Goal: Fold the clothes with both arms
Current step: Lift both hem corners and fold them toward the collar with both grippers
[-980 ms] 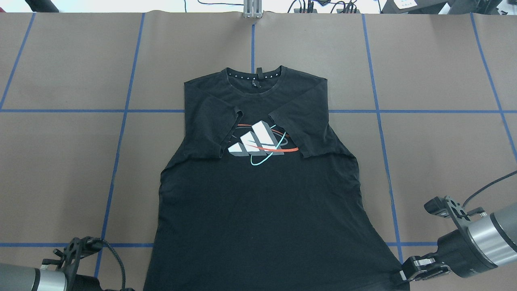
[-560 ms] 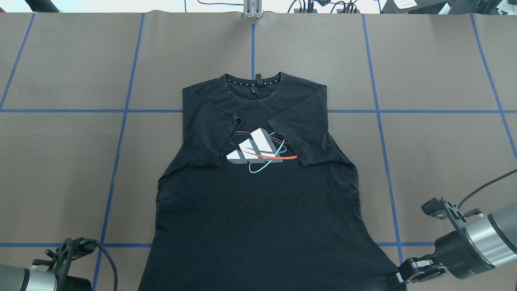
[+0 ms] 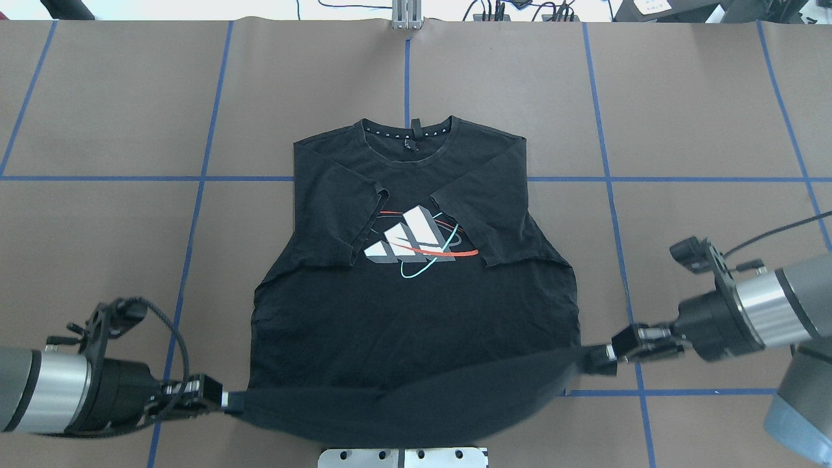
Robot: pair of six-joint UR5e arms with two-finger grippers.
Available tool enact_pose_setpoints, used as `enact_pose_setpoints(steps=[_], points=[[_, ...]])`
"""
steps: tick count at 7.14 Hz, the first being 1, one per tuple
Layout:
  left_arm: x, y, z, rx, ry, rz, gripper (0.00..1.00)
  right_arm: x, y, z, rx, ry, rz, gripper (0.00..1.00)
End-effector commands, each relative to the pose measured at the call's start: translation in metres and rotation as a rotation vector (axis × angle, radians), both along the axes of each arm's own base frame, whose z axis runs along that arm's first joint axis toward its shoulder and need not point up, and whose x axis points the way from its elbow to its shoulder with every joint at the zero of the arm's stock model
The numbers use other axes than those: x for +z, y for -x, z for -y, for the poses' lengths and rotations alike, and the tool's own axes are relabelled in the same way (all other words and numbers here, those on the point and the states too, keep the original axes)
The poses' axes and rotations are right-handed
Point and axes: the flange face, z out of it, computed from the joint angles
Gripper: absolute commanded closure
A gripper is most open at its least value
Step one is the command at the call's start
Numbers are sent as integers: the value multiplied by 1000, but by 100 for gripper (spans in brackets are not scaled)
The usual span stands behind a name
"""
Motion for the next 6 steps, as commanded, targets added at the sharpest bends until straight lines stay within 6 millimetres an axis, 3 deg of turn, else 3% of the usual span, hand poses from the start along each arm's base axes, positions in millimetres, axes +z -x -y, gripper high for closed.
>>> enact_pose_setpoints(steps=[1,2,3,5,6], points=[[-23,14,63,-122,-1,6,100,-17,-8,63,127,-30,31,100],[-49,20,98,-154,-26,32,100,-23,-3,84,162,-43,40,100],[-56,20,122,-190,-45,89,100,-29,0,115,220,-48,43,100],[-50,4,191,-272,-48,144,100,-29,12,180,318,-36,22,100],[-39,-1,217,-300,-29,172,100,-27,15,206,358,-27,9,100]])
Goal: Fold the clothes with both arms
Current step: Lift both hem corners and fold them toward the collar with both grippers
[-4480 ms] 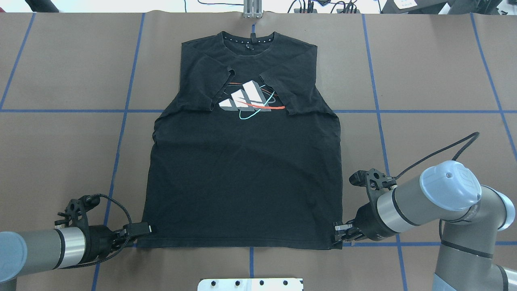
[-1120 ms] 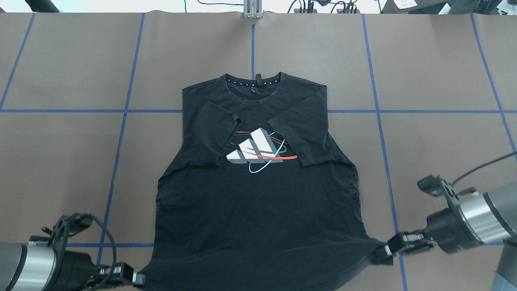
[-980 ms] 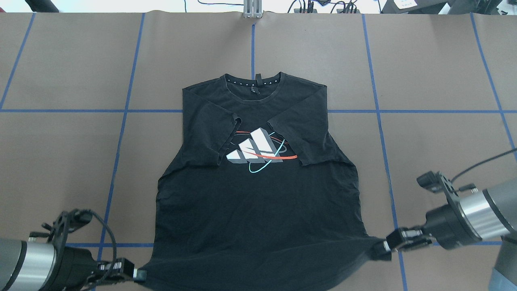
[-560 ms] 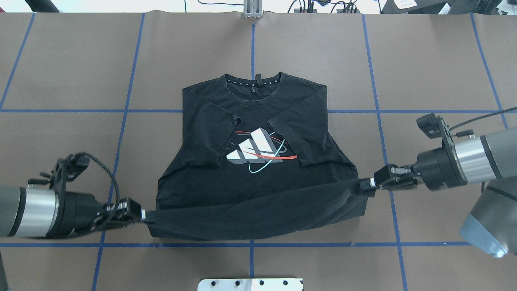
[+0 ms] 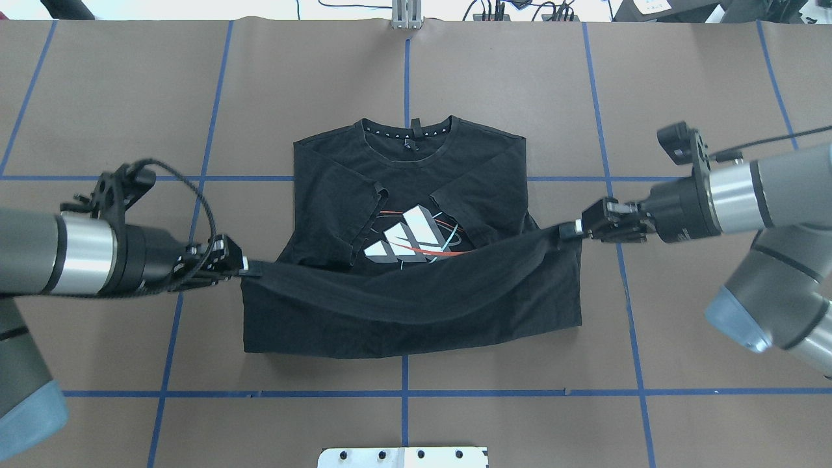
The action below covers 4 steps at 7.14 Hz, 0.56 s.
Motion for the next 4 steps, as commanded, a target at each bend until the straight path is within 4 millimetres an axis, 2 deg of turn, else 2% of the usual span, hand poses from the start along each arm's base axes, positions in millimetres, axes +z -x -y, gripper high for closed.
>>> enact_pose_setpoints(steps=[1,2,3,4], points=[[23,-3,55,-68,38,54,100,1,2,56,91,18,-20,100],[24,1,74,-85,5,75,100,8,0,74,117,31,-37,100],[36,3,88,-94,-11,105,100,16,-4,93,141,31,-57,100],[34,-2,99,-100,-10,106,100,18,-3,107,160,38,-66,100]])
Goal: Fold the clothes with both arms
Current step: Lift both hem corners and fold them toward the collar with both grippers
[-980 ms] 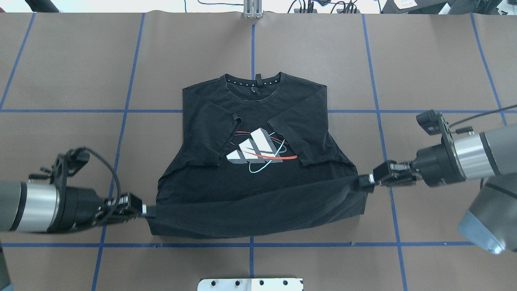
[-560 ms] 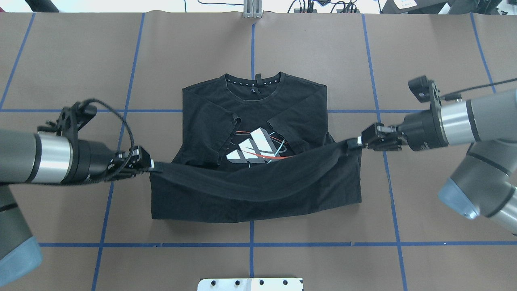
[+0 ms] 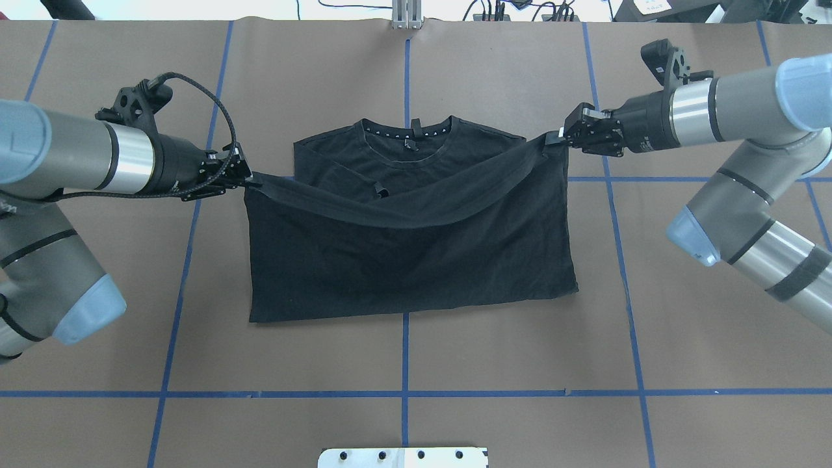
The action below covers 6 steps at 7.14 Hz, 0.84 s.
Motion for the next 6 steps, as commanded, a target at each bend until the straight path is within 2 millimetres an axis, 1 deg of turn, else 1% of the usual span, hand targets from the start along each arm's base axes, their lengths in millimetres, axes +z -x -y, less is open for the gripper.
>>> enact_pose_setpoints(steps=[1,3,4,6], points=[[4,-18,31,-10,3,22,100,8,4,29,54,15,-26,100],[28,-36,49,-7,33,65,100,25,13,45,75,49,-55,100],[47,-39,55,-4,35,101,100,30,19,52,81,63,-67,100],[74,-45,64,-8,65,133,100,59,25,63,103,110,-107,100]])
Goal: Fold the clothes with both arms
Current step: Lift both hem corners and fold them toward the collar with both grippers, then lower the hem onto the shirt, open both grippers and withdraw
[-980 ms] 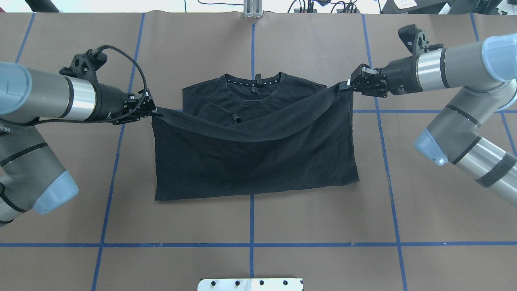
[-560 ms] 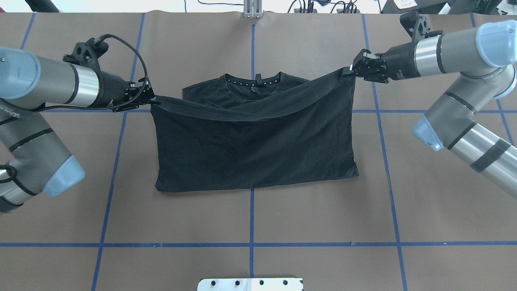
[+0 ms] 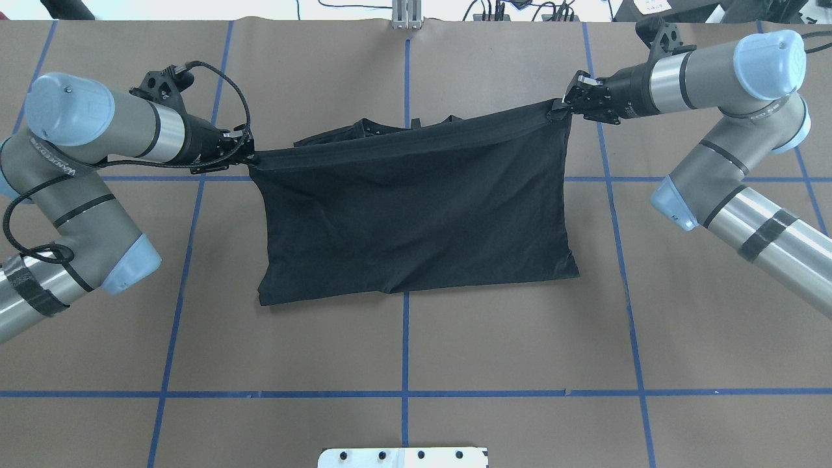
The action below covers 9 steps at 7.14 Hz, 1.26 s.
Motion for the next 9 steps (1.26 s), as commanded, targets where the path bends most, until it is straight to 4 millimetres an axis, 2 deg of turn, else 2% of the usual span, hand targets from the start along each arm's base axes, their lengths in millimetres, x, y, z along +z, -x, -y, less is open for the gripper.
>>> enact_pose_setpoints(steps=[1,2,3,6,7,8,9], points=[[24,-5,7,-1,17,21,100,24,4,9,27,37,-34,100],[22,-6,7,0,16,18,100,24,5,9,27,38,-34,100],[8,-9,11,-3,4,4,100,19,10,8,21,35,-30,100],[-14,-12,17,-10,-10,-17,100,-14,27,17,10,39,-25,100],[-17,-12,18,-11,-10,-19,100,-12,27,17,10,40,-27,100],[-17,-6,22,-21,-10,-19,99,-11,27,17,9,43,-28,88],[-16,-3,25,-28,-10,-17,1,-13,27,18,13,44,-24,2]])
